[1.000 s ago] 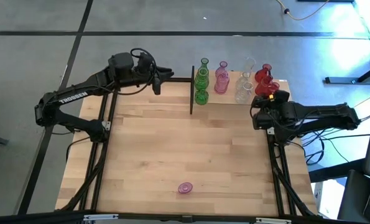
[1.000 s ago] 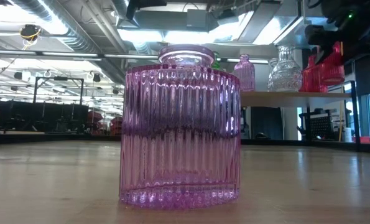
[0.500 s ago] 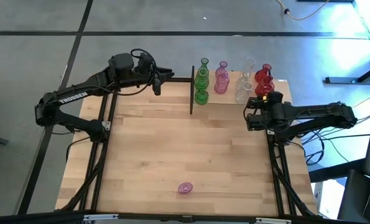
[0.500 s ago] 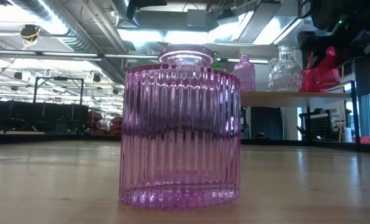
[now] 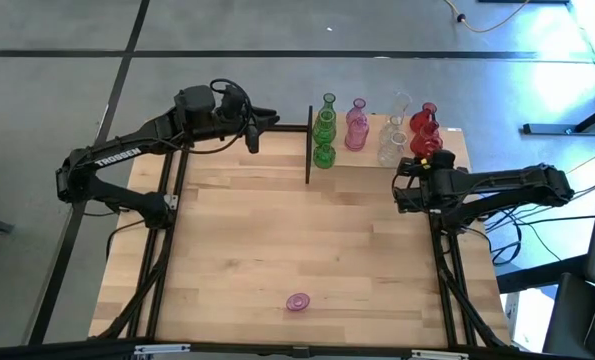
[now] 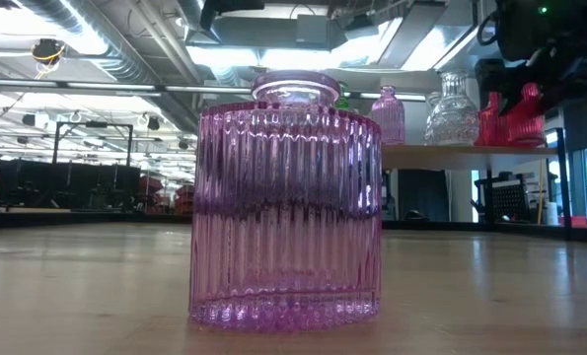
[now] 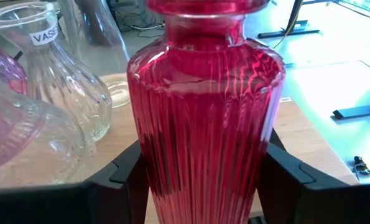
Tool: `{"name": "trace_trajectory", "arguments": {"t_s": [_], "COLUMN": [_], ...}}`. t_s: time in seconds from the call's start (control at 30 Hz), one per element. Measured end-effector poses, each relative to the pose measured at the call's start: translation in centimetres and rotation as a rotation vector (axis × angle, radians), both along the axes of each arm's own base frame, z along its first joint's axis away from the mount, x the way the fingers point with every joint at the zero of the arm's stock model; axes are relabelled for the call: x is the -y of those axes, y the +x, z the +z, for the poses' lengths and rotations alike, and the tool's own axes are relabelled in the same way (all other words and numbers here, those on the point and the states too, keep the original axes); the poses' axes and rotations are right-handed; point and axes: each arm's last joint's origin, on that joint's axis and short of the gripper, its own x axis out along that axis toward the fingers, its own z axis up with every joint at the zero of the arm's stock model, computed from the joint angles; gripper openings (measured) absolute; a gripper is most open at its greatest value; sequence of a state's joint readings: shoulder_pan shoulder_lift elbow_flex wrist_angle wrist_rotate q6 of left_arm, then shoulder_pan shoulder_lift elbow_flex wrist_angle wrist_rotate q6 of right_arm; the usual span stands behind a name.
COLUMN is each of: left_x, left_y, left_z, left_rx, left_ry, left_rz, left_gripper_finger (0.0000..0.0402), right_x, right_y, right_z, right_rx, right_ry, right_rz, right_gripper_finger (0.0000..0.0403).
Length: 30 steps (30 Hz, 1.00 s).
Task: Sort vases onto shelf
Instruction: Put the red vase on the shelf aligned with the other red vases
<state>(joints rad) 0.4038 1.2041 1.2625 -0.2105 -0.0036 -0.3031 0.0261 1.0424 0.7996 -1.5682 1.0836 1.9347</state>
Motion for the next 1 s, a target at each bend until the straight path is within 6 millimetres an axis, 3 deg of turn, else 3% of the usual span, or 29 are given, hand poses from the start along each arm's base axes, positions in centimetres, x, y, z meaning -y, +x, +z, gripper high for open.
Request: {"name": "trace_trajectory", "arguments": {"t_s": [1.0], "left_x": [-0.04], "left_y": [-0.01], "left_z": [0.01], "left_rx": [0.0], "left_ry": [0.002], "left_rz": [0.014], "left_gripper_finger": [0.0098], "right_x": [0.07], "right_y": [-0.1], "right_z": [-0.97], "right_rx": [0.025], "right_ry": [-0.045], "right_rz": [-0.011], "right_gripper_finger": [0.02]}}
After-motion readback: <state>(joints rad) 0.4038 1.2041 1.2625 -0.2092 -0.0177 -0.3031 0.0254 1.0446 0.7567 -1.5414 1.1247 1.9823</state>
